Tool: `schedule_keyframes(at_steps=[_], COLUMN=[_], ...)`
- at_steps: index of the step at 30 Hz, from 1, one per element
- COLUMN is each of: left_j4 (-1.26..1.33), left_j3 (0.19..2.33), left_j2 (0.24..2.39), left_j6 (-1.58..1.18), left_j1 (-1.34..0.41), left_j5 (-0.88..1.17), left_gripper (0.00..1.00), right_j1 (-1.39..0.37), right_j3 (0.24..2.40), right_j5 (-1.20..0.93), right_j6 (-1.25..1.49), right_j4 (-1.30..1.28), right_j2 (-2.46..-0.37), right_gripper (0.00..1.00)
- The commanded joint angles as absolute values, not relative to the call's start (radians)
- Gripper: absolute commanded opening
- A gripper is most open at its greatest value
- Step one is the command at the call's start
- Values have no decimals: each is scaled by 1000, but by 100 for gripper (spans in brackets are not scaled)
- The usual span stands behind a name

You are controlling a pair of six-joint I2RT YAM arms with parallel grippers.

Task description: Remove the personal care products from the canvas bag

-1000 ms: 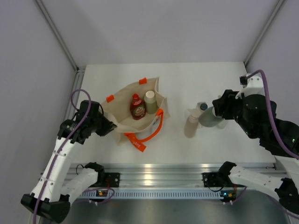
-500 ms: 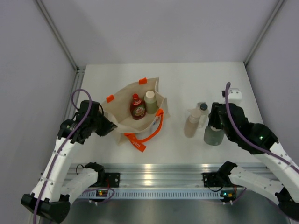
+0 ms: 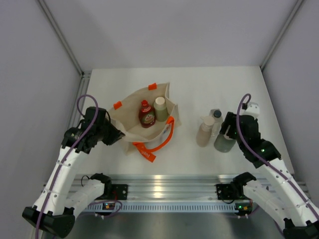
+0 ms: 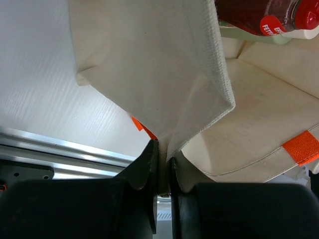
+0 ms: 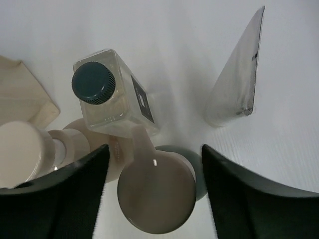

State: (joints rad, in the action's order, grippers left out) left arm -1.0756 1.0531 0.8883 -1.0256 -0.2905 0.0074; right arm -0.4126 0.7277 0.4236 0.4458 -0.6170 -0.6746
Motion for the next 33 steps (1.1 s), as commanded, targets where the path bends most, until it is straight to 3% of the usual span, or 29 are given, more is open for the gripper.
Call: schedule_keyframes(at_steps=[1, 2, 3, 9, 17, 22, 27, 33], left_j4=[-1055, -1055, -1054, -1054, -1051, -1048, -1046, -1049], left_j3=[1058, 1058, 1058, 1068, 1071, 1062, 1046, 1058], left_j2=[897, 899, 903, 904, 907, 908, 897, 900], left_j6=[-1015, -1014, -1017, -1019, -1037, -1043, -1051, -1043], left_j1=[-285, -285, -285, -285, -285, -285, -285, -285], left_j5=[-28, -28, -28, -35, -41, -40, -38, -35], left_gripper=[0, 0, 0, 0, 0, 0, 0, 0], right_j1=[-387, -387, -385, -387, -570, -770, -836, -859], right_j3=[736, 747, 780, 1037, 1423, 1640, 1836, 1948], right_j5=[387, 388, 388, 336, 39, 32, -58, 18], right_j6=[422, 419, 402, 325, 282, 276, 322, 419], right_j4=[-523, -529, -537, -635, -702, -767, -799, -847], right_j2=[-661, -666, -676, -807, -1090, -1353, -1583, -1769], right_gripper=[80, 90, 93, 98, 87, 84, 78, 72])
